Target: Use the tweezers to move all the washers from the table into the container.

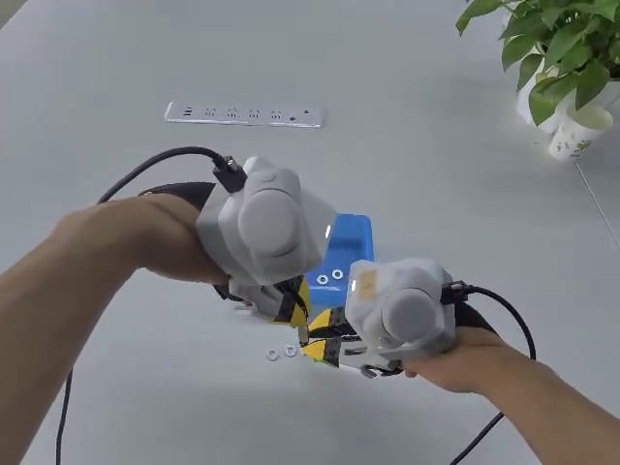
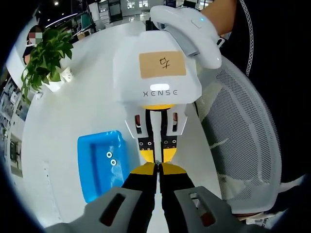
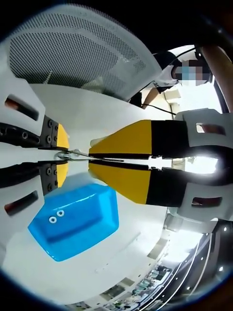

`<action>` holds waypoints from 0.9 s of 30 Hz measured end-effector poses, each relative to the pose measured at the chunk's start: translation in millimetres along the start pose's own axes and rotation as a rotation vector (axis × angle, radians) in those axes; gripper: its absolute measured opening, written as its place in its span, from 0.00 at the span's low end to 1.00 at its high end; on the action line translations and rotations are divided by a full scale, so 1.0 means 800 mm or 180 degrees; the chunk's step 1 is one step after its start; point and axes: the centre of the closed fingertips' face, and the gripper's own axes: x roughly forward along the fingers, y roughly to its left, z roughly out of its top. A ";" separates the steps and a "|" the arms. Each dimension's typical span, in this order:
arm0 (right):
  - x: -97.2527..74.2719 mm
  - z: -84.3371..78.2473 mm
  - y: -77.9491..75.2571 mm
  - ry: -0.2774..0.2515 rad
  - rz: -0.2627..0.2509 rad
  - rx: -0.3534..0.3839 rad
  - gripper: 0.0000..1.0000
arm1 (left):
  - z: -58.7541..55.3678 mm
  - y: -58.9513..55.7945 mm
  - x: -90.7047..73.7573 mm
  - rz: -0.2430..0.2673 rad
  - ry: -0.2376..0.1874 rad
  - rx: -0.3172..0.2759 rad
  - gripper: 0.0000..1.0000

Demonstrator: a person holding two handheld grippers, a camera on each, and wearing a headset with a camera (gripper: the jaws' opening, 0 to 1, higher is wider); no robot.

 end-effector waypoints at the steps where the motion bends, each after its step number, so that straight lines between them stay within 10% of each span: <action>1: -0.002 0.001 0.000 0.0000 0.0000 -0.0005 0.09 | 0.001 0.000 -0.002 0.0002 -0.0003 -0.0002 0.04; 27: -0.034 0.047 -0.038 -0.0119 -0.0121 -0.0135 0.09 | 0.019 0.031 -0.058 0.0109 0.0055 0.0111 0.04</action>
